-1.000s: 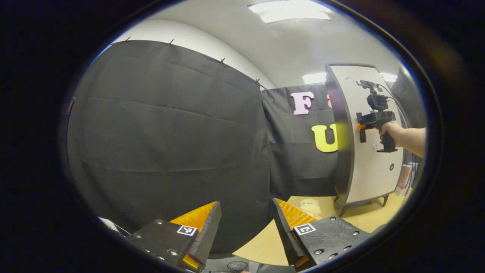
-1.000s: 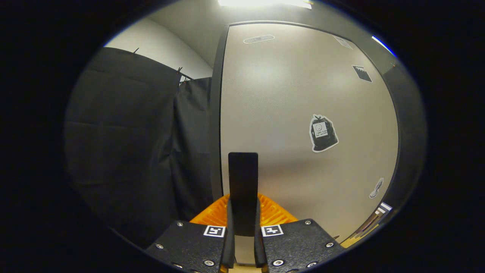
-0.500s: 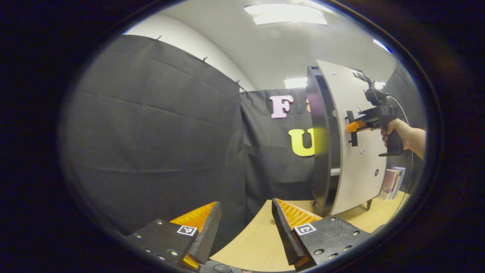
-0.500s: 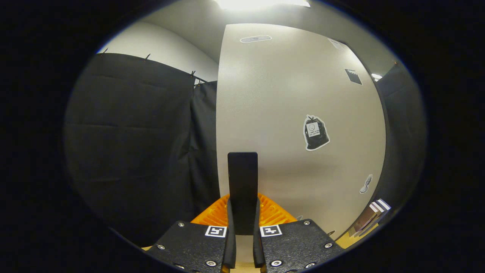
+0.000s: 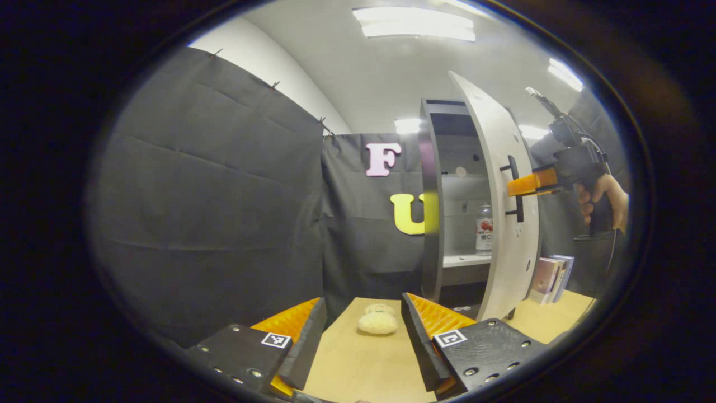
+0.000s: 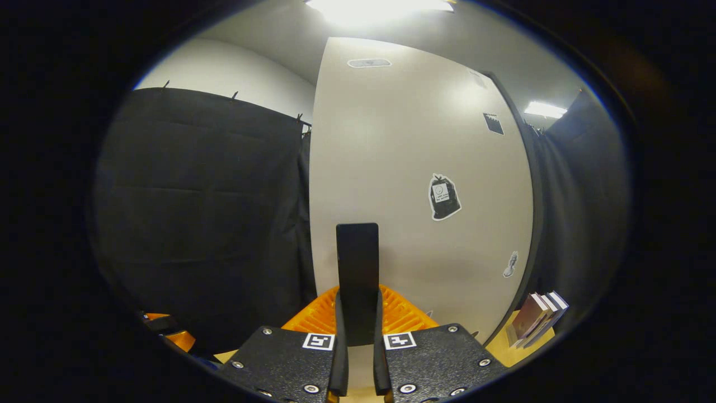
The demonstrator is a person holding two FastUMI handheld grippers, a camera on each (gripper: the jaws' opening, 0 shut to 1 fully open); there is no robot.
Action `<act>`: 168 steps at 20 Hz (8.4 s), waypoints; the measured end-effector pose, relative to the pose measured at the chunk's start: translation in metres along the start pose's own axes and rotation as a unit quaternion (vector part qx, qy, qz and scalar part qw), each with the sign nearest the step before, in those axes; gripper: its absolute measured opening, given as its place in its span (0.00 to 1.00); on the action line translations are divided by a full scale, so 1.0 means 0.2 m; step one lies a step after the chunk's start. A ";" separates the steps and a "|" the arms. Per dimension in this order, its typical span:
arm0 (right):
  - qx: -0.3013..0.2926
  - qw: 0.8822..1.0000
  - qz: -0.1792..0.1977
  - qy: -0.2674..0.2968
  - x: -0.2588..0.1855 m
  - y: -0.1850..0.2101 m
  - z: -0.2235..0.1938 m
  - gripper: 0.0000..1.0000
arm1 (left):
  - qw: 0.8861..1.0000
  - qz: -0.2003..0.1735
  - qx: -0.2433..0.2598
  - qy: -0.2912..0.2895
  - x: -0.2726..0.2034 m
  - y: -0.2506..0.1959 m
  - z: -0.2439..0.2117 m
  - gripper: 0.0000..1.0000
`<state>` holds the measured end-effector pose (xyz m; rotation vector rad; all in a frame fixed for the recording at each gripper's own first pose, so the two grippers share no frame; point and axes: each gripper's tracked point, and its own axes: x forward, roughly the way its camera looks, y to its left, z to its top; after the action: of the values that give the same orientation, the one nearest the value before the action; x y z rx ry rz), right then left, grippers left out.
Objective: Open the cabinet door with the right hand, grasp the bottle in the cabinet with the left hand and place it on the coaster, then close the cabinet door with the right hand.
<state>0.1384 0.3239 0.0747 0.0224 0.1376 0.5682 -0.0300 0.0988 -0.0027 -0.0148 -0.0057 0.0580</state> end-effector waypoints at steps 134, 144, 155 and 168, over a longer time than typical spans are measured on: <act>-0.006 0.968 -0.249 0.020 -0.75 -1.00 -0.55 0.96 | 0.982 -0.137 0.030 0.123 -0.01 -1.20 -1.31 0.78; 0.001 0.969 -0.242 -0.060 -0.69 -1.03 -0.08 0.96 | 0.989 -0.094 0.033 0.106 -0.15 -1.04 -0.89 0.77; -0.005 0.950 -0.301 -0.082 -0.62 -0.95 0.14 0.94 | 0.998 -0.046 0.020 0.040 -0.08 -0.51 -0.14 0.77; 0.010 0.943 -0.317 -0.101 -0.50 -0.62 0.14 0.92 | 0.996 -0.076 0.041 0.018 0.18 -0.22 -0.05 0.77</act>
<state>0.1249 0.1655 0.1073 0.0528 -0.0533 -0.0825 0.0092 0.0577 -0.0116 0.0662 0.0316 -0.0942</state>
